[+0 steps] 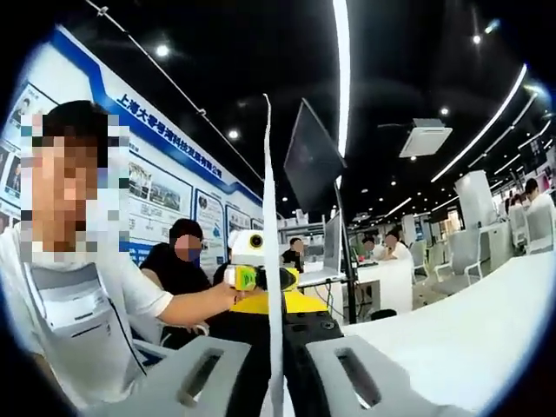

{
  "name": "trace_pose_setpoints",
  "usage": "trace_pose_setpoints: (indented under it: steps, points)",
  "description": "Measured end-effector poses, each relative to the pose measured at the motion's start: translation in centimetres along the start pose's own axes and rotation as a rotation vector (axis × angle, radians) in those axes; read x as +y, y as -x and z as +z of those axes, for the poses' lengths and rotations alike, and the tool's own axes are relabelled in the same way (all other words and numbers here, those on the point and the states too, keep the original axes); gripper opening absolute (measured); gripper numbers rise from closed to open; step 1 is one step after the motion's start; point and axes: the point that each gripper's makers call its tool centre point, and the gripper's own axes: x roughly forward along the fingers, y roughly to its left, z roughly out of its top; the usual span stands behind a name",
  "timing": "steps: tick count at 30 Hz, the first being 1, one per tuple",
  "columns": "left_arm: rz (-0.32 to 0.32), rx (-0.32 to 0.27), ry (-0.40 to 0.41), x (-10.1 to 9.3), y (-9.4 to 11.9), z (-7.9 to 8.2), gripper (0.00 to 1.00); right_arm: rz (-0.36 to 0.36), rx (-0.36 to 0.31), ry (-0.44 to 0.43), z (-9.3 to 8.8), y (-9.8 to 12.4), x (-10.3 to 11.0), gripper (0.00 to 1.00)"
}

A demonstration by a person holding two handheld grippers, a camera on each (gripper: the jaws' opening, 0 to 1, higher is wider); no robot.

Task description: Organize the stack of printing papers by aligning and flattening the scattered papers on the table

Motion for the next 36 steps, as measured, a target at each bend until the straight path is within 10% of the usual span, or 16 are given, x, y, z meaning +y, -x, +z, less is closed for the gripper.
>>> trace_pose_setpoints:
  steps: [36]
  points:
    - [0.022, -0.081, 0.075, 0.6, -1.7, 1.9, 0.12, 0.029, 0.001, -0.011, -0.4, -0.5, 0.5, 0.0]
